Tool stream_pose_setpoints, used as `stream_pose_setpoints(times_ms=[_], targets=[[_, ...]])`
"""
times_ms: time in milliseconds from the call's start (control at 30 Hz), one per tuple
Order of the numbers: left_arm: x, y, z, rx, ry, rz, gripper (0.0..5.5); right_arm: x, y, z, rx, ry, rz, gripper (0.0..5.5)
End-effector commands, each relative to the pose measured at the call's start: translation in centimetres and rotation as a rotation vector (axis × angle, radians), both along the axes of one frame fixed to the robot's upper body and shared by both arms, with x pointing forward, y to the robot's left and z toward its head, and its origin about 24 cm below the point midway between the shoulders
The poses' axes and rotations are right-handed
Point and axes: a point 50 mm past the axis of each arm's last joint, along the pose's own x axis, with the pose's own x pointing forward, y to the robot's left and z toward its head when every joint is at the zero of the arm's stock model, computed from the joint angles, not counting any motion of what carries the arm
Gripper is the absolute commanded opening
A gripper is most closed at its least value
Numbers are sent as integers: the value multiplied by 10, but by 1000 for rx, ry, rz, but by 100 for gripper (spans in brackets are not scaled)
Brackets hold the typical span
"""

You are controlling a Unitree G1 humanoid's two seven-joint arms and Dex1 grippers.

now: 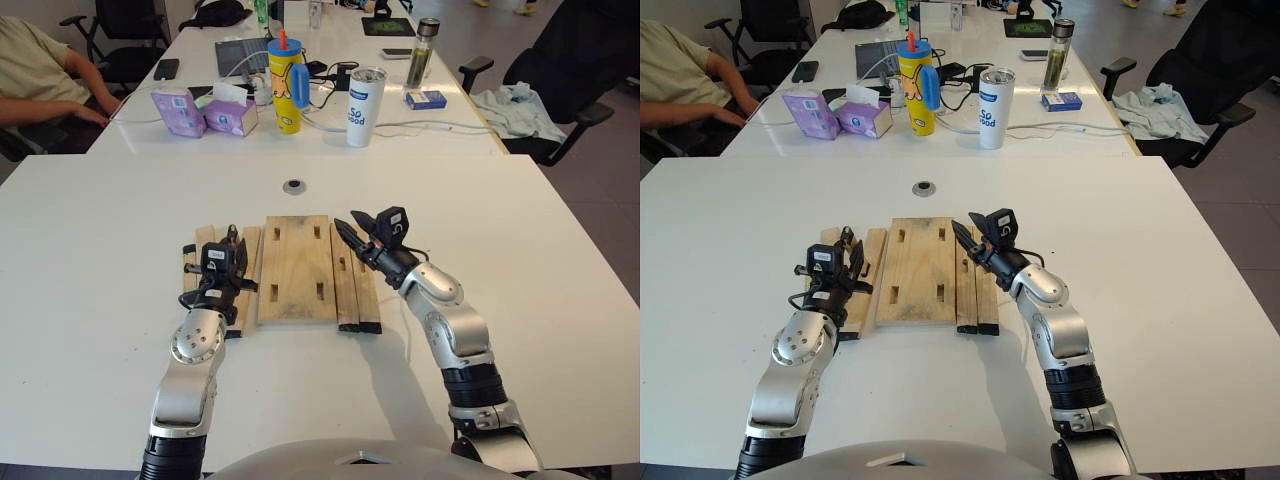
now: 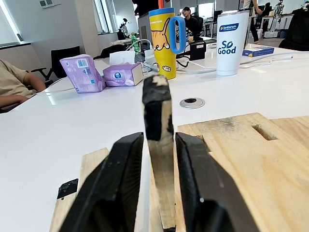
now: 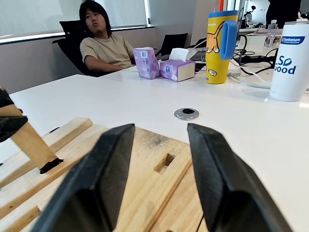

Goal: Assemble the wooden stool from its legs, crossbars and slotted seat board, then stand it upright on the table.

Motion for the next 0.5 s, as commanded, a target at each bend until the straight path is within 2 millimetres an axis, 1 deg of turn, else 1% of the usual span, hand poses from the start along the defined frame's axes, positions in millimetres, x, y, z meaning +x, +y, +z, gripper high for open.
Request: stream_pose_setpoints(times_ms=[33, 67, 167, 233, 300, 400, 433, 500], targets=[[1, 0, -2, 4, 4, 10, 55, 2, 0, 3, -5, -7, 0, 201], [2, 1, -2, 4, 2, 12, 42, 2, -1, 2, -4, -5, -10, 201], [3, 2, -1, 5, -8, 17, 42, 4, -3, 2, -21, -14, -47, 201], [9, 4, 7, -7, -42, 26, 42, 8, -7, 0, -48, 4, -102, 201], [17, 7, 21, -37, -98, 22, 42, 13, -13, -1, -57, 14, -148, 201], [31, 13, 54, -127, -201, -8, 42, 16, -25, 6, 9, -4, -127, 243], [35, 15, 63, -157, -226, -21, 42, 17, -28, 7, 28, -3, -115, 265], [44, 16, 83, -243, -255, -101, 42, 18, -37, 14, 113, 4, -61, 296]])
